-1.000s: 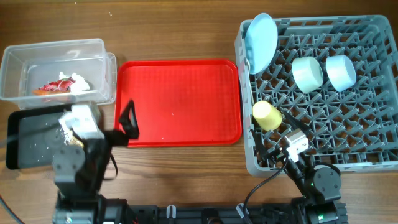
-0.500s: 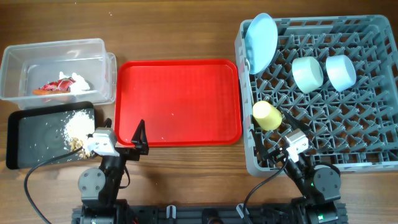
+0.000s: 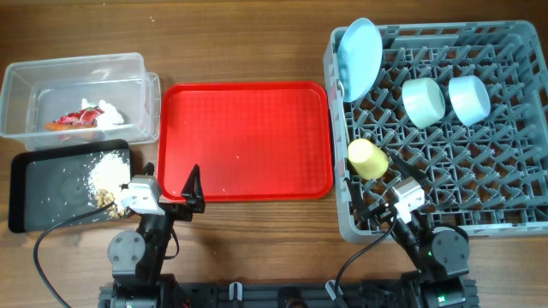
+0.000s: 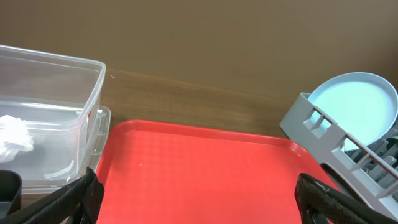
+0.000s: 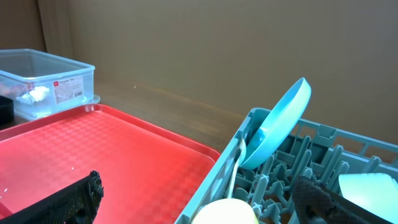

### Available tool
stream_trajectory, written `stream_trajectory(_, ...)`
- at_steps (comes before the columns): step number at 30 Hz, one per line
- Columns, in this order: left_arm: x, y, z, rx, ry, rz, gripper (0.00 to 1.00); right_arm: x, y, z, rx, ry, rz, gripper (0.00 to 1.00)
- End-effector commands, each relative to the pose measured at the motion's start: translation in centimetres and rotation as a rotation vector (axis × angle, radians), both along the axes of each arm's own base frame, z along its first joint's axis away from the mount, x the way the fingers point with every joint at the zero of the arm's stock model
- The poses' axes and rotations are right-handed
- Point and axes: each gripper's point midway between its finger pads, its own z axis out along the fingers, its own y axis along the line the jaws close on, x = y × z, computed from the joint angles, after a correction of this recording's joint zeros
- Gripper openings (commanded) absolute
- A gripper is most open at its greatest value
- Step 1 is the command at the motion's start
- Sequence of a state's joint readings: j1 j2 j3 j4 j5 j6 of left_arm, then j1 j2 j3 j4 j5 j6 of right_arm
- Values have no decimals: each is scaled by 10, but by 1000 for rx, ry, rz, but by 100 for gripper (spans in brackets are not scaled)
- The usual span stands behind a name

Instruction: Sort waste into correct bins and load items into the dishwasher rack

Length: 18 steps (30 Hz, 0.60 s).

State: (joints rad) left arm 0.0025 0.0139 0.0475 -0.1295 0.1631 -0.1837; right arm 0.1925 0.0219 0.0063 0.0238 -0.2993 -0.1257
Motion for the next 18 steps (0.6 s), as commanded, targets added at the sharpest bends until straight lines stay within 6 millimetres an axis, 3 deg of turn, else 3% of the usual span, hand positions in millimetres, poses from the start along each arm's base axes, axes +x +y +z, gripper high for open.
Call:
stream_trajectory(1,0,0,-2,18,-8,-5,100,-1,1,2,-3,-14,9,100)
stream_trajectory(18,0,0,-2,18,-8,-5,100,-1,1,2,-2,-14,9,100)
